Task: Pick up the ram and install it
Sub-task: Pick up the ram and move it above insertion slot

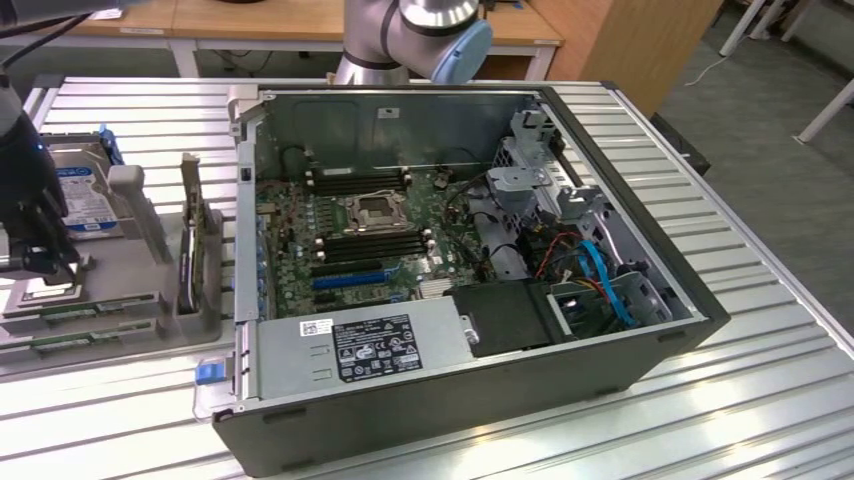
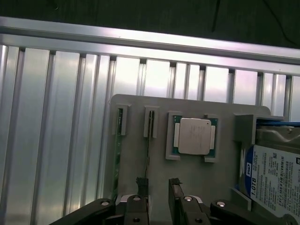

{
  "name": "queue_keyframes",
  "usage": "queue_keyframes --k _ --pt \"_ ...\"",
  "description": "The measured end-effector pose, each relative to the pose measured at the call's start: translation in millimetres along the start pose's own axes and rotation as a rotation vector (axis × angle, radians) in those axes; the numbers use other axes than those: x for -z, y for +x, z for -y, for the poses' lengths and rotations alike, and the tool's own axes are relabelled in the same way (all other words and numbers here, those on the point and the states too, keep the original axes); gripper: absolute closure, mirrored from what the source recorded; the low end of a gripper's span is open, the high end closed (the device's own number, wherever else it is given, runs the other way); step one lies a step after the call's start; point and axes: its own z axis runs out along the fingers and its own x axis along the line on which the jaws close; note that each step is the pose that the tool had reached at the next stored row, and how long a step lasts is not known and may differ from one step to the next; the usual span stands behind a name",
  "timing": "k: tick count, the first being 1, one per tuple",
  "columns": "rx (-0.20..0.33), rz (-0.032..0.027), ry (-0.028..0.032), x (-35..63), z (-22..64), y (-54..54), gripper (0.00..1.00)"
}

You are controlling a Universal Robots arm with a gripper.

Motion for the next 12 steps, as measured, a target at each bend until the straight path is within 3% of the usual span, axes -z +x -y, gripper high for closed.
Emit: queue_keyframes --k 12 --pt "0.0 0.0 0.0 -6.4 0.3 0.1 0.69"
